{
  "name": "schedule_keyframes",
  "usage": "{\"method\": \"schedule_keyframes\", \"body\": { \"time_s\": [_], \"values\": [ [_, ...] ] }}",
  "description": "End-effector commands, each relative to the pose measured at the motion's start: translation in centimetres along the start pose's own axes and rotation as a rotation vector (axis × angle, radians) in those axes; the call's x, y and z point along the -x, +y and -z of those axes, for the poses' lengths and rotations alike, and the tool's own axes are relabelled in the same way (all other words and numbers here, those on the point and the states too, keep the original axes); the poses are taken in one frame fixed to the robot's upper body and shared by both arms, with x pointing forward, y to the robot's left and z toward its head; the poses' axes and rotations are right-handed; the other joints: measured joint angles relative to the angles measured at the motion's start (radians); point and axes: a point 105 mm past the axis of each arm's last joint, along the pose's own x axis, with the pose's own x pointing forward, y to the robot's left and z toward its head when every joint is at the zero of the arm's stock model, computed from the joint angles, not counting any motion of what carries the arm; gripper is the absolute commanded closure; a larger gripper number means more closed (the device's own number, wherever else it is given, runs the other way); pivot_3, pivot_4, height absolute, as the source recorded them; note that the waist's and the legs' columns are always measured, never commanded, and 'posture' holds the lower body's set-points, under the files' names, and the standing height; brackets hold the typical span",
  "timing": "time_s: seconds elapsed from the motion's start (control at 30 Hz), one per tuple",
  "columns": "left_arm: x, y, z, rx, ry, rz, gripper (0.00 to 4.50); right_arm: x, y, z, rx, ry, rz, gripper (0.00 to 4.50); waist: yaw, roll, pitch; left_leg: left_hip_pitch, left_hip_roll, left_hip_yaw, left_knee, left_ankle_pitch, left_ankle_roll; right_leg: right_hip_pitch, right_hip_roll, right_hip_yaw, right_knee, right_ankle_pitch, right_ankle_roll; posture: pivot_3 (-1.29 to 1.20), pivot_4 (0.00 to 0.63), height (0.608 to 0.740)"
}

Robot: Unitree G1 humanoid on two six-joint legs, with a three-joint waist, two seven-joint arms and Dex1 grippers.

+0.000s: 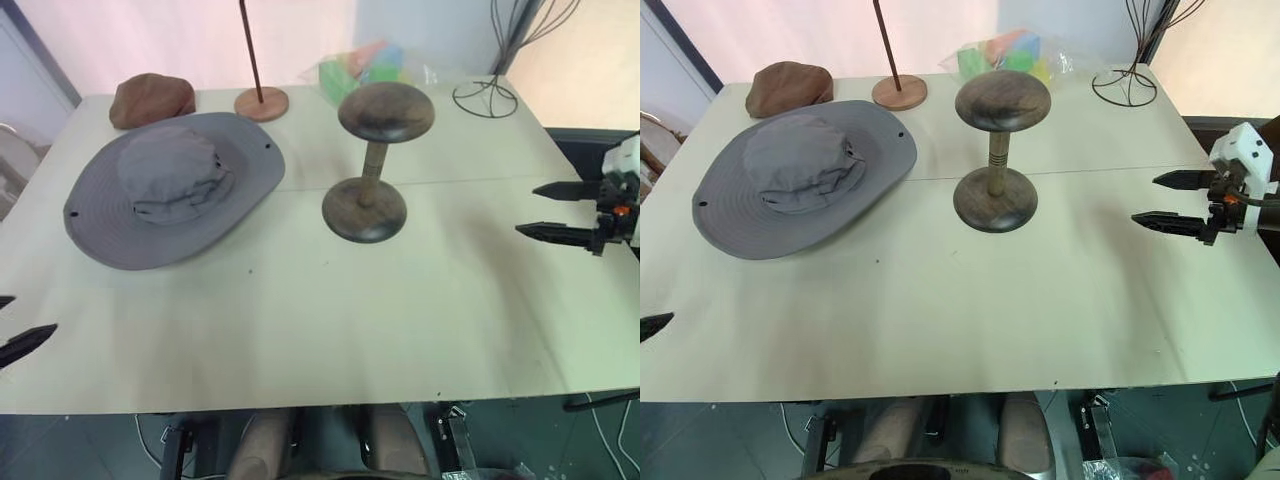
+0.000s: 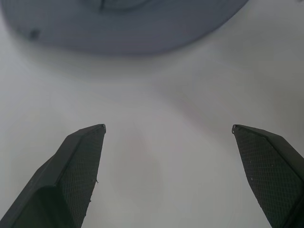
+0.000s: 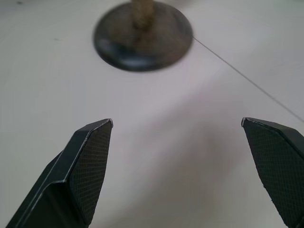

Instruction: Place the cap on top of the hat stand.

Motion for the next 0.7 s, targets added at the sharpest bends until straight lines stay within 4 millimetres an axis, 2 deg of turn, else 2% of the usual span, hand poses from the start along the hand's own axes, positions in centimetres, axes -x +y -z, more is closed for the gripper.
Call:
{"method": "schedule_keyframes", "body": {
  "time_s": [0.03,0.13,0.27,0.33,0.47,0.7],
  "values": [
    [-1.4,-1.3,-3.2,-0.243,0.009,0.089,0.0,-0.2,3.1,-3.7,0.05,-0.089,-0.136,0.06,0.002,0.0,0.0,0.0,0.0,0.0,0.0,0.0,0.0,0.0,0.0,0.0,0.0,0.0,0.0,0.0,0.15,0.74],
    [-3.6,-2.8,-4.6,-0.454,0.028,0.151,0.0,-0.8,6.9,-5.8,0.043,-0.144,-0.272,0.06,0.012,0.0,0.0,0.0,0.0,0.001,0.0,0.0,0.0,0.0,0.0,0.001,-0.001,0.0,0.0,0.0,0.15,0.74],
    [-6.3,-3.3,-4.6,-0.75,0.037,0.159,0.0,-1.7,10.6,-6.6,0.055,-0.157,-0.35,0.06,0.023,0.0,0.0,0.0,0.001,0.004,-0.001,-0.001,0.001,-0.001,0.001,0.003,-0.002,0.001,0.001,0.0,0.15,0.74],
    [-7.5,-3.5,-4.7,-0.786,0.012,0.16,0.0,-1.9,11.7,-6.8,0.057,-0.16,-0.366,0.06,0.027,-0.001,0.0,0.0,0.002,0.004,0.0,-0.001,0.001,-0.001,0.001,0.003,-0.002,0.001,0.001,0.0,0.15,0.74],
    [-9.6,-4.5,-3.7,-0.886,0.013,0.207,0.0,-2.1,12.4,-7.1,0.052,-0.167,-0.351,0.06,0.027,-0.002,0.0,-0.001,0.001,0.005,0.001,-0.001,0.002,0.0,0.0,0.003,-0.004,0.003,0.005,0.0,0.15,0.74],
    [-14.3,-4.8,-2.7,-0.973,-0.037,0.086,0.0,-1.9,12.5,-8.1,0.062,-0.185,-0.314,0.06,0.027,-0.005,0.0,-0.001,0.001,0.005,0.002,-0.001,0.002,0.0,0.001,0.003,-0.003,0.006,0.007,0.0,0.15,0.74]
  ]
}}
